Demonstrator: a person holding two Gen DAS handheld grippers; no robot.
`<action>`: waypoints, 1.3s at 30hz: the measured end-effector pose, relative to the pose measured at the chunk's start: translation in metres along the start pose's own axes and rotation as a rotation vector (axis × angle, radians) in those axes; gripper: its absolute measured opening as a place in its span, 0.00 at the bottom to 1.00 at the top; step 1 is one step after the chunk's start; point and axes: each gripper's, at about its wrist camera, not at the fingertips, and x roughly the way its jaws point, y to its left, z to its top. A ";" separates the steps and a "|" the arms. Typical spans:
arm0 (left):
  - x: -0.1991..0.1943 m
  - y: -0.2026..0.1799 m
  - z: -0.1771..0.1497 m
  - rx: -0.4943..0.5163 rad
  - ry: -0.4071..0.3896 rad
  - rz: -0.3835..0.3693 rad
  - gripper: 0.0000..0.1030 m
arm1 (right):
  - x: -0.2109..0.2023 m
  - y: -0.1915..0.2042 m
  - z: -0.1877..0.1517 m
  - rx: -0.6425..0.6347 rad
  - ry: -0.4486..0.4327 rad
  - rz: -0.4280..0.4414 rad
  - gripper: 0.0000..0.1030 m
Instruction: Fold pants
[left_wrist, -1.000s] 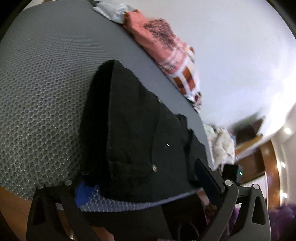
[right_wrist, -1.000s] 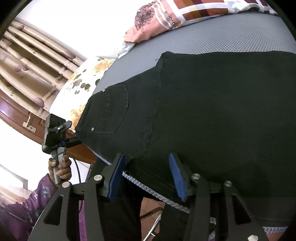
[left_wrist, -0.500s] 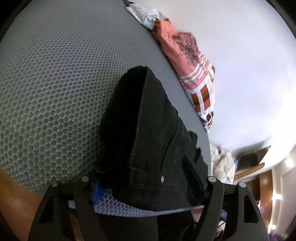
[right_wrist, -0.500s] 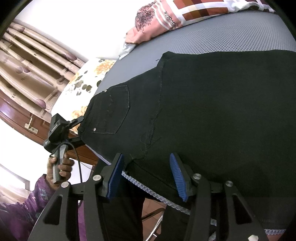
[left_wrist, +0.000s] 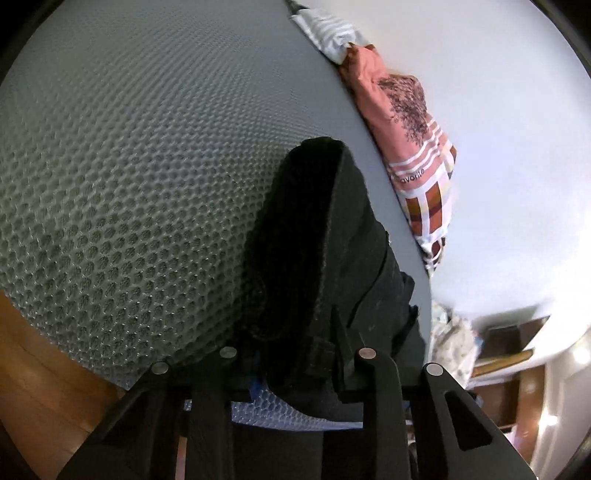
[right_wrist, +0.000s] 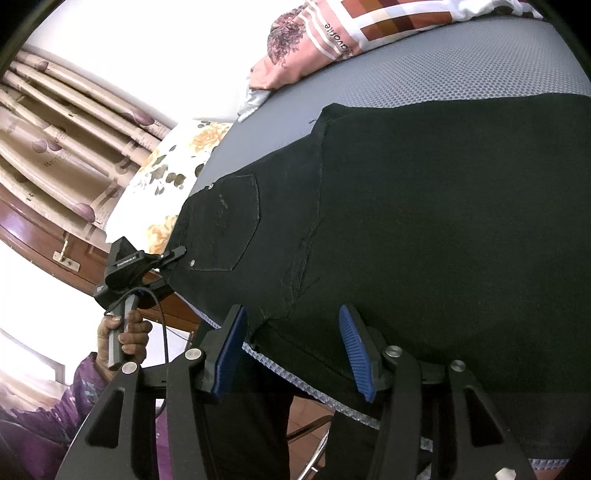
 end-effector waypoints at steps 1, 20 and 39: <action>-0.002 -0.006 0.000 0.022 -0.007 0.008 0.26 | 0.000 0.000 0.000 0.001 0.000 0.000 0.47; -0.010 -0.206 -0.048 0.439 -0.068 -0.065 0.25 | -0.019 -0.023 0.012 0.096 -0.003 0.081 0.50; 0.260 -0.332 -0.184 0.719 0.506 -0.227 0.35 | -0.161 -0.153 -0.018 0.443 -0.265 0.209 0.68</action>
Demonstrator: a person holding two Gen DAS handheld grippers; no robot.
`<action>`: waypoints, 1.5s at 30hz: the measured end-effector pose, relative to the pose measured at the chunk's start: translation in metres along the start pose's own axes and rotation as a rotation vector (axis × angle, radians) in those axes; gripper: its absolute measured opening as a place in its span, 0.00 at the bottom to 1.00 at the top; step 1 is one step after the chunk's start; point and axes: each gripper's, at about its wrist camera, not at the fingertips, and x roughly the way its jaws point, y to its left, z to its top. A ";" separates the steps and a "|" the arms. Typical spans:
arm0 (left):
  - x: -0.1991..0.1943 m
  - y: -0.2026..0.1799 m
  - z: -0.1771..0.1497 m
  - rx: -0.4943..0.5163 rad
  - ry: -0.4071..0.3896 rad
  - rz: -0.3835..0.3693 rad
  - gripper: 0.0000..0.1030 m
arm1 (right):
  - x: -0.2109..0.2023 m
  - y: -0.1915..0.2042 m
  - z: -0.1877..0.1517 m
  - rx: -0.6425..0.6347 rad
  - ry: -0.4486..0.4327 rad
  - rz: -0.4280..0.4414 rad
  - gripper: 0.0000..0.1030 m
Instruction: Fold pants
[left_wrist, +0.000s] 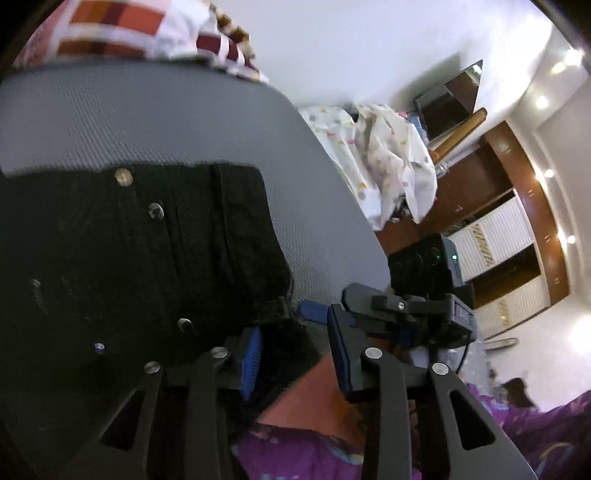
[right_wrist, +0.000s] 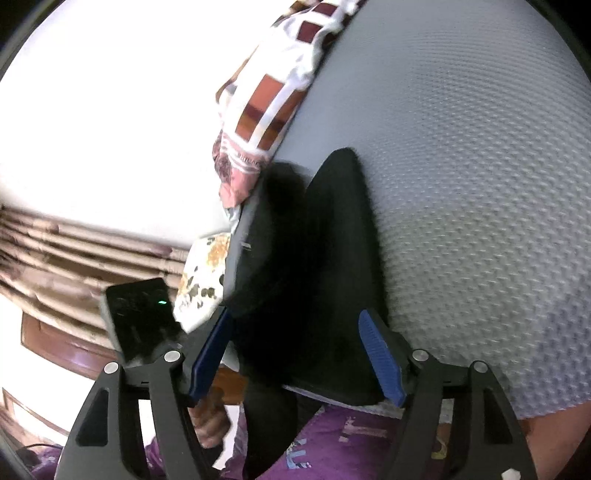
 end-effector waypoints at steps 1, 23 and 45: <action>-0.003 -0.004 -0.001 0.008 -0.009 -0.014 0.44 | -0.002 -0.001 0.000 0.003 -0.007 -0.004 0.68; -0.012 -0.066 -0.013 0.215 0.148 -0.054 0.99 | -0.004 0.002 0.017 0.049 -0.042 0.035 0.69; -0.122 0.021 -0.077 -0.086 -0.163 0.126 0.99 | 0.018 0.018 0.006 -0.046 0.102 -0.008 0.72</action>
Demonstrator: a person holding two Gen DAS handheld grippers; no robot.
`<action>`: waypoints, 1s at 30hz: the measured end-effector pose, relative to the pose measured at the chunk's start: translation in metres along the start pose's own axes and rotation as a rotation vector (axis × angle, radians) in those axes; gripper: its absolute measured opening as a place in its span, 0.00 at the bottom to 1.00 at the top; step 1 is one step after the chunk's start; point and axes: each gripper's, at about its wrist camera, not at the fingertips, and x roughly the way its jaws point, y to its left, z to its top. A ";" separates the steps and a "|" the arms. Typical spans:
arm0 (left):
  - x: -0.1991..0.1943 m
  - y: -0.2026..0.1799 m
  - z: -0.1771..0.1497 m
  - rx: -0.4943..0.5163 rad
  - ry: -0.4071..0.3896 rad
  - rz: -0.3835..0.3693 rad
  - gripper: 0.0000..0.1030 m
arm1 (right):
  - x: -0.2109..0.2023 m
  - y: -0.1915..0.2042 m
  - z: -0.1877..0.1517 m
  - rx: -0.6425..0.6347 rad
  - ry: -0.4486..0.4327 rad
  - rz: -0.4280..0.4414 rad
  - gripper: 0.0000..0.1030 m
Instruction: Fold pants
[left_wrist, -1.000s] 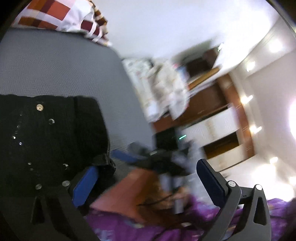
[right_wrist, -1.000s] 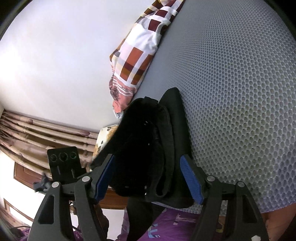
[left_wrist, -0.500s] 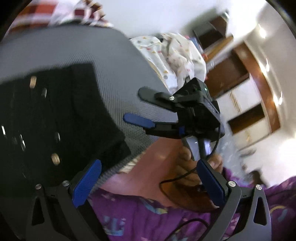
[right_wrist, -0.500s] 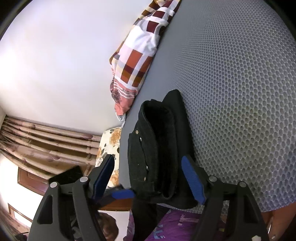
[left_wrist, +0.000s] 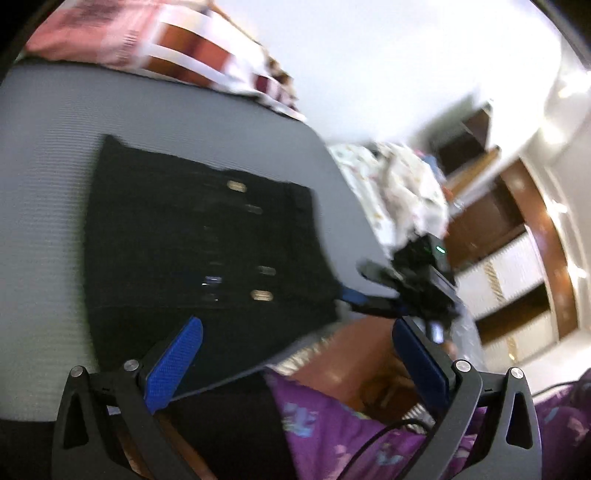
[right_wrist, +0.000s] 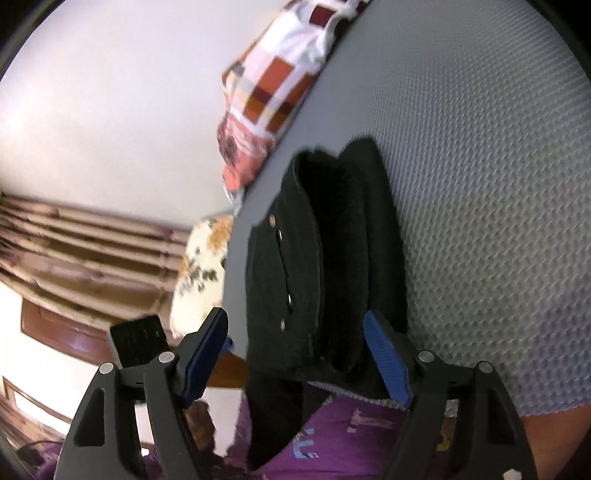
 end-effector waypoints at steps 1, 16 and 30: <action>-0.004 0.005 -0.001 -0.007 -0.009 0.020 0.99 | 0.002 0.003 -0.002 -0.016 0.006 -0.013 0.72; -0.008 0.036 -0.014 -0.101 -0.003 0.060 0.99 | 0.019 0.030 -0.001 -0.134 0.033 -0.195 0.15; -0.004 0.046 -0.015 -0.133 0.030 0.089 0.99 | 0.006 0.003 -0.010 0.037 0.045 -0.127 0.17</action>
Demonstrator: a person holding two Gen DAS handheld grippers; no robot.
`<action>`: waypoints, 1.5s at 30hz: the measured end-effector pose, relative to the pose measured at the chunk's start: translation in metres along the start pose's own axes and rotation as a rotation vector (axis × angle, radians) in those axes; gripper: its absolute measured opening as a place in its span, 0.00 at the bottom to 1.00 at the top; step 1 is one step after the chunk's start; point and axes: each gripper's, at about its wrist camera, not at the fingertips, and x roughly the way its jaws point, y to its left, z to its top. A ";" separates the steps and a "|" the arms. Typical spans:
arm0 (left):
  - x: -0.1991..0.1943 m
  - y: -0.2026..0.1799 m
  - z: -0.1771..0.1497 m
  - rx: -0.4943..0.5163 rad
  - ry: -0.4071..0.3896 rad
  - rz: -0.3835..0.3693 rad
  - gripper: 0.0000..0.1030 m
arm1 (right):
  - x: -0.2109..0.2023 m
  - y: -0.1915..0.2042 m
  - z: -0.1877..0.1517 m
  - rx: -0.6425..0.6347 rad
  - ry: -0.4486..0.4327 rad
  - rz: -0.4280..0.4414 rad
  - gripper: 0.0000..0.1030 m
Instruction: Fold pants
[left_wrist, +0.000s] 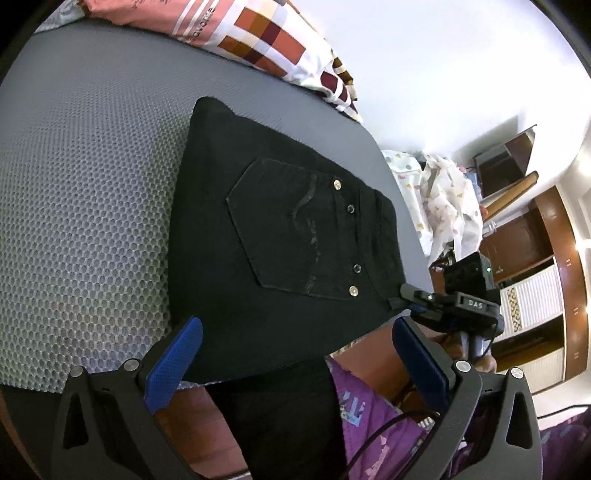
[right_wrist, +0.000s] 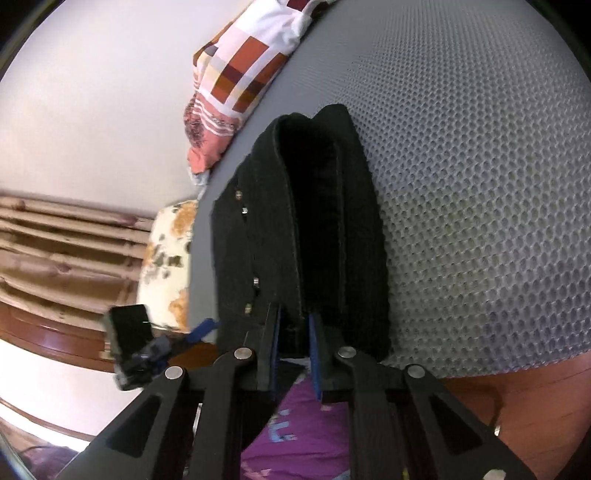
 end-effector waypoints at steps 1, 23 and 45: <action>0.001 -0.001 0.001 -0.004 -0.001 0.000 0.99 | -0.003 -0.001 0.000 0.013 -0.003 -0.001 0.17; 0.004 0.004 0.001 -0.038 0.000 0.006 0.99 | 0.032 0.019 0.017 -0.042 0.061 -0.081 0.43; 0.014 -0.007 0.015 0.064 -0.027 0.099 0.99 | 0.009 -0.012 0.016 -0.010 -0.002 0.024 0.21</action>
